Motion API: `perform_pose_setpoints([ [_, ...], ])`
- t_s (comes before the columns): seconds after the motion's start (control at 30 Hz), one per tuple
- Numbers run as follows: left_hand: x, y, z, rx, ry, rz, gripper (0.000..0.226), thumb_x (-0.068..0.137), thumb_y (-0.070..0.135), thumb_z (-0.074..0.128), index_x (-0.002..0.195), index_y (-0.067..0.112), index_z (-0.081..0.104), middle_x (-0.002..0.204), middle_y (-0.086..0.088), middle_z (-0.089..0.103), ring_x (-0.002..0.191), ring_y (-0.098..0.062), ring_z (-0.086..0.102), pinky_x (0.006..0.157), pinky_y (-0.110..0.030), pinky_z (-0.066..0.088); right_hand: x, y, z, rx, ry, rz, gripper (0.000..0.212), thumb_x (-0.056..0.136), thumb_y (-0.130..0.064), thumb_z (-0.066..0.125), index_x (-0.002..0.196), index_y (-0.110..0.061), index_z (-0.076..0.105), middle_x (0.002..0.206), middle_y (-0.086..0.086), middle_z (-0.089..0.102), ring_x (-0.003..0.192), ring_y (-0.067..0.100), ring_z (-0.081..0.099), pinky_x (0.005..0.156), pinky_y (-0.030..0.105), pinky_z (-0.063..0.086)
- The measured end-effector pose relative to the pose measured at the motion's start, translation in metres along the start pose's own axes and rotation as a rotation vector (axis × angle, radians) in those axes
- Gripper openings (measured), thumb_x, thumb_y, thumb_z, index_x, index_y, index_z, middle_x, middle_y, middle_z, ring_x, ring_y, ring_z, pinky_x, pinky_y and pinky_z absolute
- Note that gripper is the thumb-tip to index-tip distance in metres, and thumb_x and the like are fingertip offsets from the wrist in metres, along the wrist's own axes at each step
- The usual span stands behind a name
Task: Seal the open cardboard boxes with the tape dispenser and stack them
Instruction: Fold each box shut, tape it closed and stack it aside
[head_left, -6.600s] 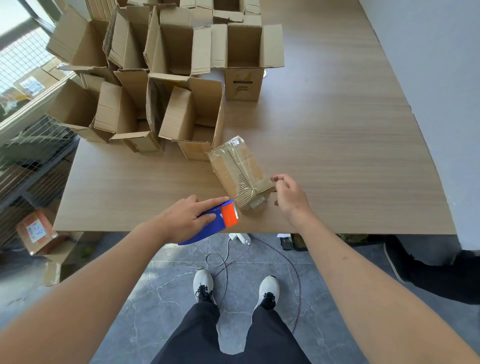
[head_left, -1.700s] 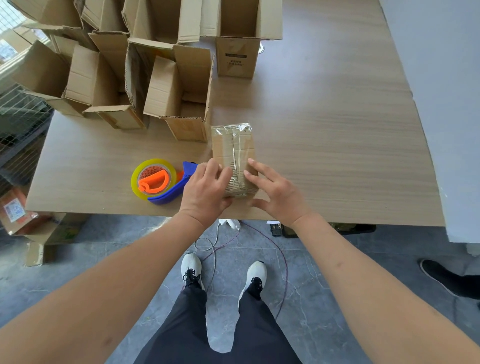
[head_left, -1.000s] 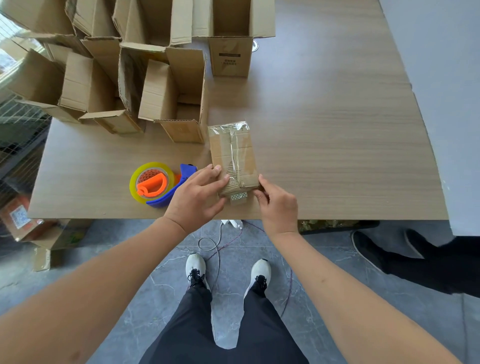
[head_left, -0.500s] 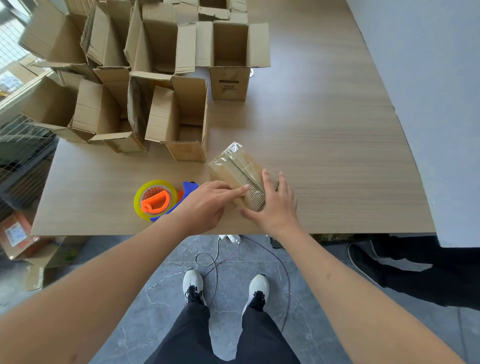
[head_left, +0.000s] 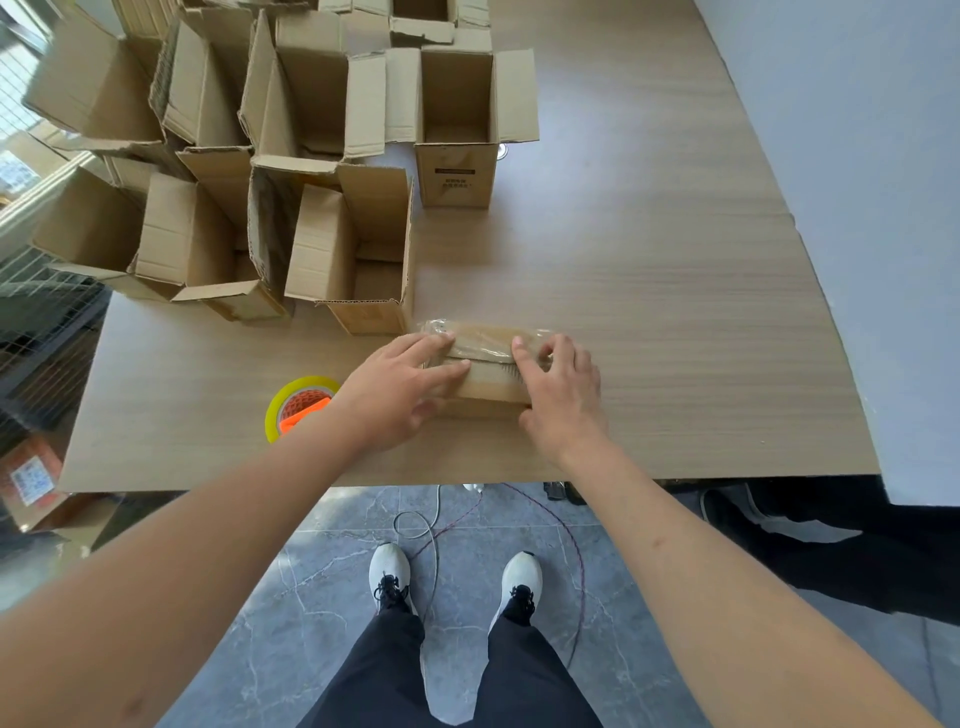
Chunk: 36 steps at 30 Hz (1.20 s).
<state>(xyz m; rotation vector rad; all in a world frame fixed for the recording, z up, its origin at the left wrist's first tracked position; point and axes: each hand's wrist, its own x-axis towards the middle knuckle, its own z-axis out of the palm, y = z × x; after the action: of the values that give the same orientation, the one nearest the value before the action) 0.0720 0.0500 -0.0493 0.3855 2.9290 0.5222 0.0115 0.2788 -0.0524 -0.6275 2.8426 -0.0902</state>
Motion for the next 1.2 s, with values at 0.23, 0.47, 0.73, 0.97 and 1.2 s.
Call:
perform_pose_setpoints([
  [0.23,-0.012,-0.001,0.014,-0.002,0.094,-0.009,0.068,0.062,0.027,0.099,0.125,0.017,0.075,0.119,-0.020,0.061,0.122,-0.049,0.055,0.108,-0.060,0.045,0.011,-0.006,0.005,0.140,0.137,-0.085,0.073,0.086,0.010,0.058,0.151,-0.021,0.048,0.143,0.005,0.046,0.134,0.028,0.041,0.100,0.040,0.051],
  [0.47,-0.005,0.011,0.015,-0.089,0.114,-0.137,0.068,0.058,0.040,0.098,0.122,0.028,0.076,0.114,-0.012,0.059,0.105,-0.039,0.054,0.074,-0.051,0.060,0.015,-0.004,0.012,0.182,-0.057,-0.131,0.114,0.077,-0.045,0.085,0.163,-0.023,0.014,0.166,0.006,0.012,0.157,0.031,0.002,0.124,0.045,0.026],
  [0.73,-0.013,0.020,0.013,-0.100,0.102,-0.155,0.063,0.065,0.026,0.095,0.125,0.032,0.074,0.107,-0.011,0.057,0.098,-0.035,0.051,0.063,-0.048,0.059,0.015,-0.014,0.011,0.216,-0.068,-0.150,0.132,0.053,-0.076,0.080,0.162,-0.030,0.020,0.170,0.009,0.001,0.157,0.033,-0.008,0.127,0.047,0.007],
  [0.97,-0.009,0.018,0.015,-0.107,0.118,-0.148,0.055,0.073,0.027,0.091,0.125,0.030,0.074,0.105,-0.011,0.057,0.099,-0.036,0.050,0.065,-0.050,0.058,0.022,-0.009,0.015,0.209,-0.013,-0.185,0.126,0.053,-0.065,0.088,0.159,-0.035,0.028,0.170,0.006,0.011,0.158,0.031,0.002,0.128,0.047,0.013],
  [1.2,-0.008,0.014,0.018,-0.107,0.142,-0.117,0.051,0.072,0.027,0.092,0.121,0.027,0.077,0.102,-0.012,0.058,0.103,-0.040,0.053,0.067,-0.051,0.058,0.024,-0.004,0.022,0.156,0.017,-0.223,0.112,0.068,-0.048,0.089,0.160,-0.034,0.027,0.170,0.005,0.012,0.157,0.033,0.001,0.128,0.046,0.011],
])
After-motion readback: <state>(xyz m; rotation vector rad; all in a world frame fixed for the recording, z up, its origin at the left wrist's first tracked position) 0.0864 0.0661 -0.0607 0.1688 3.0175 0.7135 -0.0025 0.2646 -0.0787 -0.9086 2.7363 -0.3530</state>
